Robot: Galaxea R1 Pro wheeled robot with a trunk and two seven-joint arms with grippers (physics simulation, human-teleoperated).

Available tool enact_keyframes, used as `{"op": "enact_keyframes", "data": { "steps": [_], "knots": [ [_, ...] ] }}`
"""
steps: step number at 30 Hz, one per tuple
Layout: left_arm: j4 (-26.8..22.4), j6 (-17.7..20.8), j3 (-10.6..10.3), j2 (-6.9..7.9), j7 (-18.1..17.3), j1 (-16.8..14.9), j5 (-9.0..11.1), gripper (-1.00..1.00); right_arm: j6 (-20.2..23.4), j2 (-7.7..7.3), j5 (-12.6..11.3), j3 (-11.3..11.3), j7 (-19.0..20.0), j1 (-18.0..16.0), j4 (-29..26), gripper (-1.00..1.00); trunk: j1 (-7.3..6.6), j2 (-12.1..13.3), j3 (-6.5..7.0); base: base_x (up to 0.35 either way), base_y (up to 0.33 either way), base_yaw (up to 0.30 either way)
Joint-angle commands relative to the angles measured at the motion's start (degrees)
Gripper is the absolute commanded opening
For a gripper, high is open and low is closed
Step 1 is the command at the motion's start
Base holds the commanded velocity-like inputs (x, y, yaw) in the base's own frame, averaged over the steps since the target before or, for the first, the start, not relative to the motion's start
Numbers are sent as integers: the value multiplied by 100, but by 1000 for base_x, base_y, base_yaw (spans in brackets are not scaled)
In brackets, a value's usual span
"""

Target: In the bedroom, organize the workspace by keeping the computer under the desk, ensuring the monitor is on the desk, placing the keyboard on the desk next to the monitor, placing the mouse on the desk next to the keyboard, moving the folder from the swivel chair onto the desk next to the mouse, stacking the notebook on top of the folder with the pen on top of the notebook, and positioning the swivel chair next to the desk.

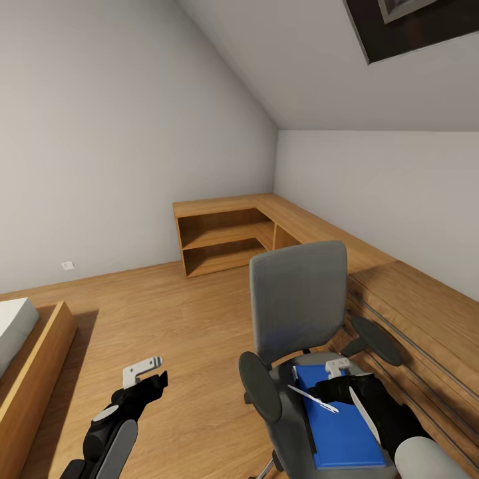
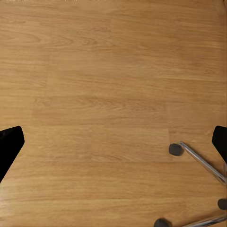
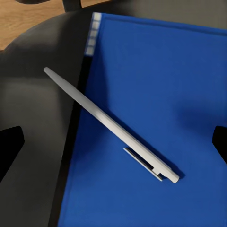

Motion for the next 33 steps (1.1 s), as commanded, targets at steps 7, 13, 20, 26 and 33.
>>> {"op": "enact_keyframes", "data": {
  "steps": [7,13,20,26,33],
  "knots": [
    [-21,9,-13,5,59,-5,57,100,20,0,52,11,34,-3,-10,100,0,-3,-6,0,0,0],
    [-22,9,-13,5,66,-5,57,100,20,0,52,11,34,-3,-9,100,110,-204,-96,0,0,0],
    [-22,9,-13,5,68,-5,57,100,20,0,52,11,34,-3,-10,100,263,-485,-221,0,0,0],
    [-22,9,-13,5,68,-5,57,100,20,0,52,11,34,-3,-9,100,395,-725,-329,0,0,0],
    [-22,9,-13,5,68,-5,57,100,20,0,52,11,34,-3,-11,100,549,-1006,-455,0,0,0]
  ]
}}
